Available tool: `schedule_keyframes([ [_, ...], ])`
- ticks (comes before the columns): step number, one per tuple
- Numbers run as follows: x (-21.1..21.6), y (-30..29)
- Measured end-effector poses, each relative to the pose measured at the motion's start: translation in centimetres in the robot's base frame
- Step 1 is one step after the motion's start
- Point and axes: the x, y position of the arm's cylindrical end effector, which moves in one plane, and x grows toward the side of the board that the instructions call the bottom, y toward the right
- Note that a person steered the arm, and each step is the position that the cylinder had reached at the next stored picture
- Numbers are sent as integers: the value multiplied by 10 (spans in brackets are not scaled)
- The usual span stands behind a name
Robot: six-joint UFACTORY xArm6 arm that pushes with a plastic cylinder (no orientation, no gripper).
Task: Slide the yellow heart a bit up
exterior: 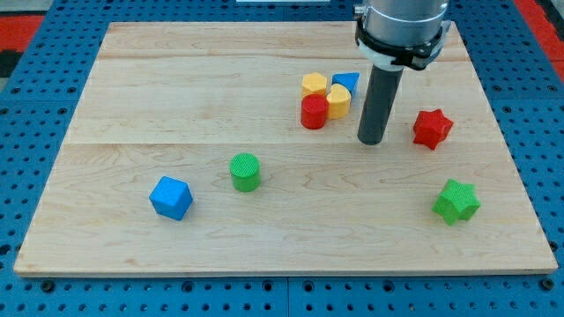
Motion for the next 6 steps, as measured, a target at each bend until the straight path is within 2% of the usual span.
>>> schedule_keyframes([
  [4, -27, 5],
  [6, -47, -15],
])
